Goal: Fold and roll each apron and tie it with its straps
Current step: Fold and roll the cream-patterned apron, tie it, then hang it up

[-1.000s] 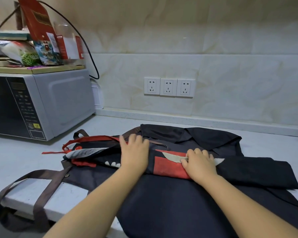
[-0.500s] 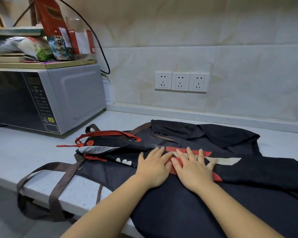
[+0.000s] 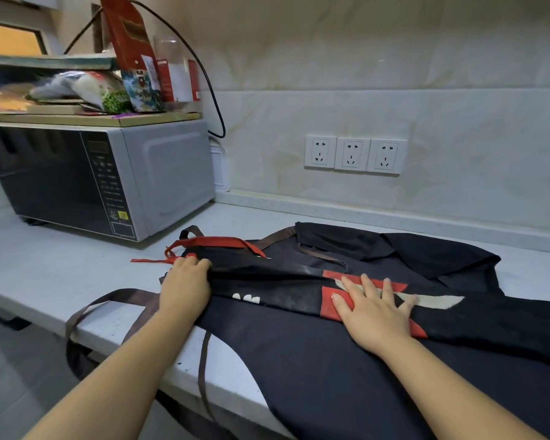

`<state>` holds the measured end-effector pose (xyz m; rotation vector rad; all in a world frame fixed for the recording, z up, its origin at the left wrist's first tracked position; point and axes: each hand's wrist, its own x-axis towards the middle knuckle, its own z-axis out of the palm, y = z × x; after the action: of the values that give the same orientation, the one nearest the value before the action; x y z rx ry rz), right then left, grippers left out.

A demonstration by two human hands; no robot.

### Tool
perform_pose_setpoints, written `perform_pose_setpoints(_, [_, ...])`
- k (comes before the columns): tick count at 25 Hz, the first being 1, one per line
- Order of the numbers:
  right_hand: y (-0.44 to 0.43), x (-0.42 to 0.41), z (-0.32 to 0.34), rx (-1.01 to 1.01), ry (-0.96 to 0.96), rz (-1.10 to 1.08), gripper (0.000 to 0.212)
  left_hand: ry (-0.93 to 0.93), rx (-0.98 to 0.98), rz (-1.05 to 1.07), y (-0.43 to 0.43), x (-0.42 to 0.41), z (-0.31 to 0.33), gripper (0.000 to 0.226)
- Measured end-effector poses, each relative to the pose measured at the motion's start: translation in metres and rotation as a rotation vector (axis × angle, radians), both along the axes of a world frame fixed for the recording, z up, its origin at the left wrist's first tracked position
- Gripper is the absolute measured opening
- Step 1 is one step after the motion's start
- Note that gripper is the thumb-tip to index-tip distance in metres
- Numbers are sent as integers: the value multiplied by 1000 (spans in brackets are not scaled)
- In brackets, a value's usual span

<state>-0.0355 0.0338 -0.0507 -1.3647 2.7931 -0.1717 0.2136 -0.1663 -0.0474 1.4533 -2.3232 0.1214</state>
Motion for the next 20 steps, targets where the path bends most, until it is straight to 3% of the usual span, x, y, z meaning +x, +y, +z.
perform_pose_setpoints(3, [0,0,0,-3,6,-1,57,-108,-97,67,-11,22,15,34])
perform_pose_setpoints(5, [2,1,1,-4,7,0,57,-123,-52,150,-13,29,27,35])
perform_pose_setpoints(8, [2,2,1,-3,5,3,57,189,235,120,-17,29,50,26])
perform_pose_setpoints(10, [1,2,2,-2,8,-1,58,292,288,126,-21,27,66,26])
perform_pose_setpoints(15, [2,2,2,2,9,2,58,-406,134,383,-5,3,64,37])
perform_pose_setpoints(16, [2,2,2,2,12,4,58,-413,36,312,5,-12,60,45])
perform_pose_setpoints(18, [1,1,2,6,15,6,58,-244,-112,-73,37,-55,48,55])
perform_pose_setpoints(20, [1,1,1,10,0,12,55,-68,-20,-430,83,-103,36,49])
